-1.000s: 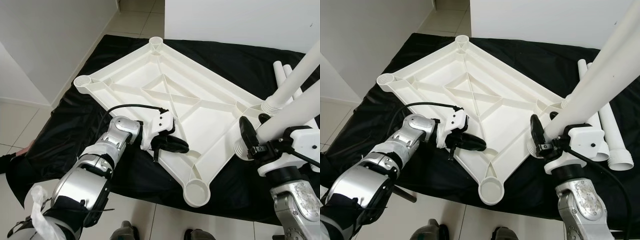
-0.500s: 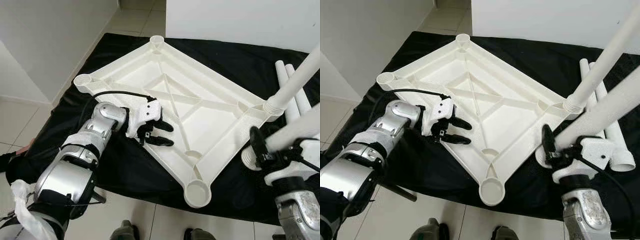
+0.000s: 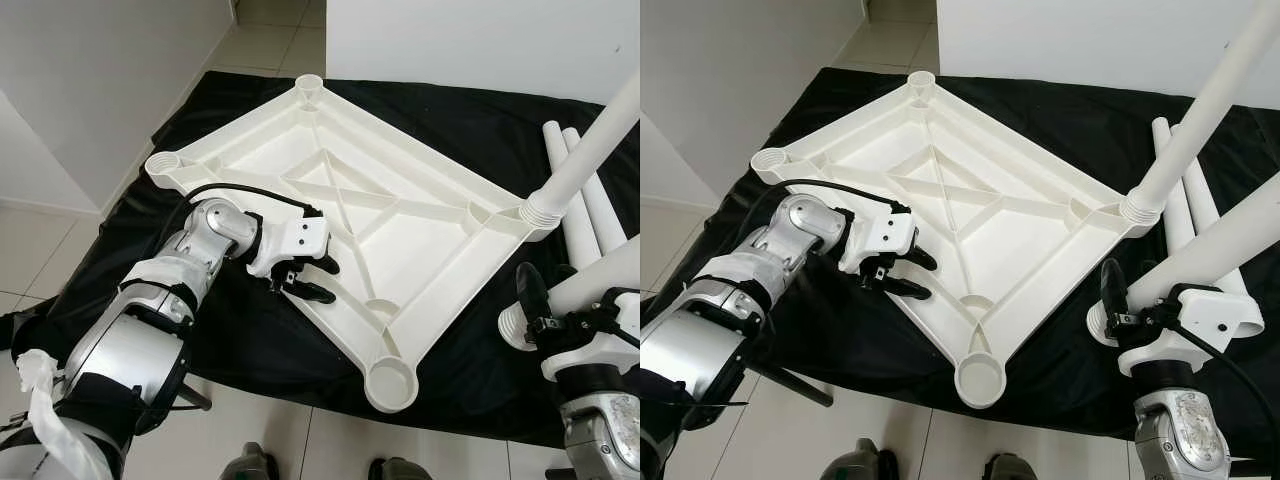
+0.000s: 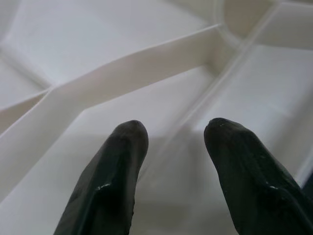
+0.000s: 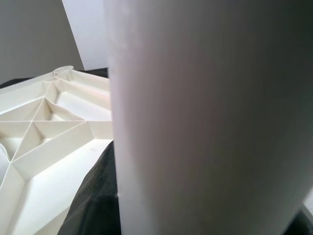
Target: Building children table
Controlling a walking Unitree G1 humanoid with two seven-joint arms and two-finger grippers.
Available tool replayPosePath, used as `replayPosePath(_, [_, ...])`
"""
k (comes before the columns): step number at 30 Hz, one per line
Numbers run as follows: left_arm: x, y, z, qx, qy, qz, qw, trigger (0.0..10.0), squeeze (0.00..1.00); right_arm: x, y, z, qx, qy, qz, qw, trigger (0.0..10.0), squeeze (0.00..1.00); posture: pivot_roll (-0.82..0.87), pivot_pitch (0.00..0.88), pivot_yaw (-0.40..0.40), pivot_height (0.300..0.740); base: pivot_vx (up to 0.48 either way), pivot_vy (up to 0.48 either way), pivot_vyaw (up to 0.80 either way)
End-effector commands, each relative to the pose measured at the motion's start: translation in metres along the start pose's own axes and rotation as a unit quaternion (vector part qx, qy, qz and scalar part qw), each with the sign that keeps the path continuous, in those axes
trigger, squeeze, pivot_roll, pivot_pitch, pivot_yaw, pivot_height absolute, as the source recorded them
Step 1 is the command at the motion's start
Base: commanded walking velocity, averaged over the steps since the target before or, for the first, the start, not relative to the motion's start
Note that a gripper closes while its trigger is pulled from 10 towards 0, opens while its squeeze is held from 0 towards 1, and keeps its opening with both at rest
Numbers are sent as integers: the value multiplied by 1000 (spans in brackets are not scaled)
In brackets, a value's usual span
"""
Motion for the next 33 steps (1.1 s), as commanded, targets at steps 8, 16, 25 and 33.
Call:
replayPosePath(8, [-2, 16, -6, -44, -28, 47, 998, 10000, 0, -4, 4, 3, 14, -3, 15, 1000, 10000, 0, -45, 92, 86, 740, 0, 0, 0])
replayPosePath(16, [5, 17, -11, -64, -15, 17, 998, 10000, 0, -5, 5, 5, 15, -6, 22, 1000, 10000, 0, -44, 101, 87, 740, 0, 0, 0])
replayPosePath(25, [20, 20, -20, -103, 29, -31, 994, 0, 0, -6, 6, 6, 18, -9, 25, 999, 10000, 0, -46, 103, 91, 740, 0, 0, 0])
replayPosePath(33, [20, 19, -19, -99, 26, -42, 994, 0, 0, -6, 6, 7, 19, -10, 26, 999, 10000, 0, -46, 102, 90, 740, 0, 0, 0])
Point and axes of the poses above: a point about 5 cm out from each wrist's last joint towards the gripper, its own y axis pointing out of the wrist towards the gripper, its own z axis along the axis of the wrist's last joint, x = y × z, the point moved 1 cm from there along y, pointing out of the wrist towards the gripper, and after that the axes turned 6 degrees about y, right-handed, at the moved point
